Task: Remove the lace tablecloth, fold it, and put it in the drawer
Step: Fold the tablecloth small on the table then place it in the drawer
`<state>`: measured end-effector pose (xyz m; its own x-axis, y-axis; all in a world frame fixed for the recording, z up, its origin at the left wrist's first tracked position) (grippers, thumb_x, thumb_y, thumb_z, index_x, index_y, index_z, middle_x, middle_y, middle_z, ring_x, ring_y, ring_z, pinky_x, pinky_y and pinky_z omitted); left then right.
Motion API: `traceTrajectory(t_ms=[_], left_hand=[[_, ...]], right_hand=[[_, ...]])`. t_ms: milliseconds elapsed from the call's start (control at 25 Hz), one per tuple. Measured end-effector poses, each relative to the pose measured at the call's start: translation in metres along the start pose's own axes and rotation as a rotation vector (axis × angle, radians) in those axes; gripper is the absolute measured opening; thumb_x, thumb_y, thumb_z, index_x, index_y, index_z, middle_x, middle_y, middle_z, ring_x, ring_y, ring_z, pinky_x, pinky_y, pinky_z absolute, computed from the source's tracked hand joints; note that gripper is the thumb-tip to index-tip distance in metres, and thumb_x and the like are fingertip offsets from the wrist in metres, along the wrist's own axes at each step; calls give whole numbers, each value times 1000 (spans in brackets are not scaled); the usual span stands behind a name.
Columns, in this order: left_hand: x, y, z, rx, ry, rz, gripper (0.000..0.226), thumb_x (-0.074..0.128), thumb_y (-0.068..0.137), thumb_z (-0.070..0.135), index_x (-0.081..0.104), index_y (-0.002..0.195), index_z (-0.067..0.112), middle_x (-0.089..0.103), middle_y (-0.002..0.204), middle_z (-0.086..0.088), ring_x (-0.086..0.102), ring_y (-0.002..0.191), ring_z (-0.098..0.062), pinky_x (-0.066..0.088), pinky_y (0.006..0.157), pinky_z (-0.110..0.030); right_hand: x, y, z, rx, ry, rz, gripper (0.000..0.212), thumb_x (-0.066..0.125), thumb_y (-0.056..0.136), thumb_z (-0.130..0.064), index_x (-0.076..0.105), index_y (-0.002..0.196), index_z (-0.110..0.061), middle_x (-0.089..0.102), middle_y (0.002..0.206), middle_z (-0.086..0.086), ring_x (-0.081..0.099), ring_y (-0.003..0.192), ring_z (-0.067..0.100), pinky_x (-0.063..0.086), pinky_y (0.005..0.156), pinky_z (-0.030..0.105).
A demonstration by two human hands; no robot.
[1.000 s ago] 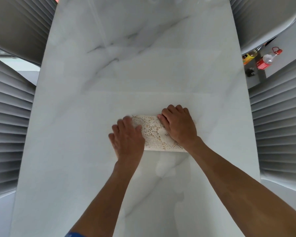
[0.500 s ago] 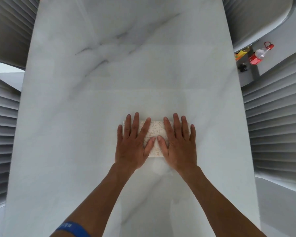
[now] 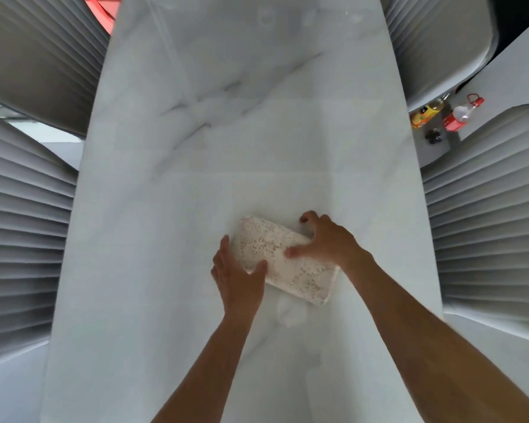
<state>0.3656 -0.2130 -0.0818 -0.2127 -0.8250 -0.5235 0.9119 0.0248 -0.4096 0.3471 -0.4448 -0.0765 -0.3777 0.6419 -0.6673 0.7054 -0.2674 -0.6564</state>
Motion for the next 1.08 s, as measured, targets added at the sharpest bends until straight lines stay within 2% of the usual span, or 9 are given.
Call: traceTrajectory(t_ms=[160, 240, 320, 440, 560, 640, 800, 920, 1080], left_hand=[[-28, -7, -15, -282, -436, 96, 97, 81, 74, 14, 23, 149, 34, 33, 143, -7, 48, 125, -26, 48, 92, -36], [-24, -30, -16, -323, -446, -75, 97, 82, 75, 25, 21, 147, 44, 46, 134, -2, 57, 114, -20, 51, 78, -28], [-28, -62, -5, -221, -421, -287, 91, 81, 77, 30, 23, 140, 59, 60, 126, 6, 66, 103, -11, 56, 70, -25], [-70, -87, 32, 3, -440, -393, 84, 77, 81, 20, 31, 136, 63, 62, 129, 9, 68, 104, -8, 61, 76, -33], [-116, -104, 70, 190, -290, -377, 74, 70, 86, 10, 40, 139, 52, 55, 135, 16, 62, 112, 1, 58, 87, -28], [-149, -129, 80, 308, -250, -251, 69, 66, 87, 5, 45, 139, 46, 56, 136, 18, 56, 121, 2, 51, 100, -28], [-202, -201, 48, 257, -297, 3, 89, 75, 82, 26, 20, 146, 55, 58, 122, 38, 57, 108, 15, 47, 84, -5], [-227, -246, 18, 143, -401, 123, 71, 73, 82, 36, 36, 140, 54, 65, 120, 27, 62, 106, 9, 54, 89, -21], [-273, -314, -40, 63, -610, 154, 70, 71, 75, 15, 50, 133, 49, 70, 118, 9, 69, 102, -11, 60, 79, -30]], right_hand=[[78, -62, 9, 97, 499, -204, 57, 74, 66, -67, 73, 101, -22, 77, 95, -1, 74, 80, 17, 61, 78, 44], [96, -88, 6, 122, 794, -172, 59, 77, 65, -66, 74, 102, -20, 78, 93, -1, 76, 82, 19, 61, 79, 48], [97, -111, -15, 84, 1062, -143, 68, 81, 64, -61, 70, 112, -15, 78, 101, 2, 75, 91, 21, 61, 81, 45], [66, -143, -59, -32, 1244, -52, 66, 83, 69, -50, 59, 124, -22, 69, 123, 7, 72, 100, 20, 60, 80, 39], [10, -179, -111, -254, 679, 369, 77, 69, 81, -55, 29, 144, -36, 40, 152, -3, 53, 126, 11, 46, 100, 34], [3, -224, -171, -630, 290, 541, 71, 43, 93, -59, 18, 153, -30, 22, 163, 0, 25, 147, 16, 26, 116, 38], [57, -283, -208, -837, 246, 321, 65, 11, 95, -65, 6, 154, -37, 6, 165, -8, 0, 152, 11, 4, 122, 43], [83, -317, -214, -903, 208, 306, 60, 11, 96, -63, 3, 152, -43, 6, 164, -10, 0, 151, 10, 3, 122, 43], [121, -359, -245, -1014, 134, 147, 73, 39, 88, -68, 28, 151, -33, 24, 162, -1, 17, 149, 18, 18, 120, 47]])
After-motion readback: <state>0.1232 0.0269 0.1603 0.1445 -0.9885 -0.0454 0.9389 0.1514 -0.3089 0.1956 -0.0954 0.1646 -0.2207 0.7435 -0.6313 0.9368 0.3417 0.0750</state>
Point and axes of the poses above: each hand's wrist, its own y-axis towards the middle knuckle, its own x-axis out of the palm, z = x × y, the point moved 9 cm from there along y, towards the middle knuckle
